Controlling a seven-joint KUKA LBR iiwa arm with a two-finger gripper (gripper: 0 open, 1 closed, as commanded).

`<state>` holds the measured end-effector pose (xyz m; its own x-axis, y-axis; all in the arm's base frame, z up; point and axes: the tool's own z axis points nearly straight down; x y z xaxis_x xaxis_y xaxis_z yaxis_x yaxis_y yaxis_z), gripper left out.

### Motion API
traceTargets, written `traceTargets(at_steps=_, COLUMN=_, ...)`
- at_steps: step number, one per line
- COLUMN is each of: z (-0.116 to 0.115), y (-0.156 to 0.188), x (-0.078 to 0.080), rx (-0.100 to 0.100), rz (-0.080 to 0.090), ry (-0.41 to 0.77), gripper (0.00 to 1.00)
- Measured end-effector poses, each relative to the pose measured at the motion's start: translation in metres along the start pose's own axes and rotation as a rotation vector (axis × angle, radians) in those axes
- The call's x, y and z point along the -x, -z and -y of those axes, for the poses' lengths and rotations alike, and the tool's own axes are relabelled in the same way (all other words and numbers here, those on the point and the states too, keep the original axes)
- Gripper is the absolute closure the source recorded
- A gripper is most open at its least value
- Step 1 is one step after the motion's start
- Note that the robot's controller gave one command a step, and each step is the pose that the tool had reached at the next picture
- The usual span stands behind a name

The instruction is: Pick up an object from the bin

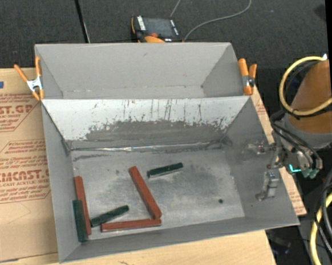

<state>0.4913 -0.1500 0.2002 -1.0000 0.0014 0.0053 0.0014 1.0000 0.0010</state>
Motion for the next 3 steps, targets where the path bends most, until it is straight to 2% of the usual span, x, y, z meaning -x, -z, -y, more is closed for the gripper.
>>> traceTargets(at_steps=1, z=-0.005, y=-0.131, x=0.004, rx=-0.003, rz=0.011, ry=0.433, gripper=0.0)
traceTargets(at_steps=2, z=-0.005, y=-0.131, x=0.003, rx=-0.002, rz=0.006, ry=0.432, gripper=1.0)
traceTargets(at_steps=3, z=-0.036, y=-0.111, x=-0.004, rx=-0.001, rz=0.005, ry=0.504, gripper=1.0)
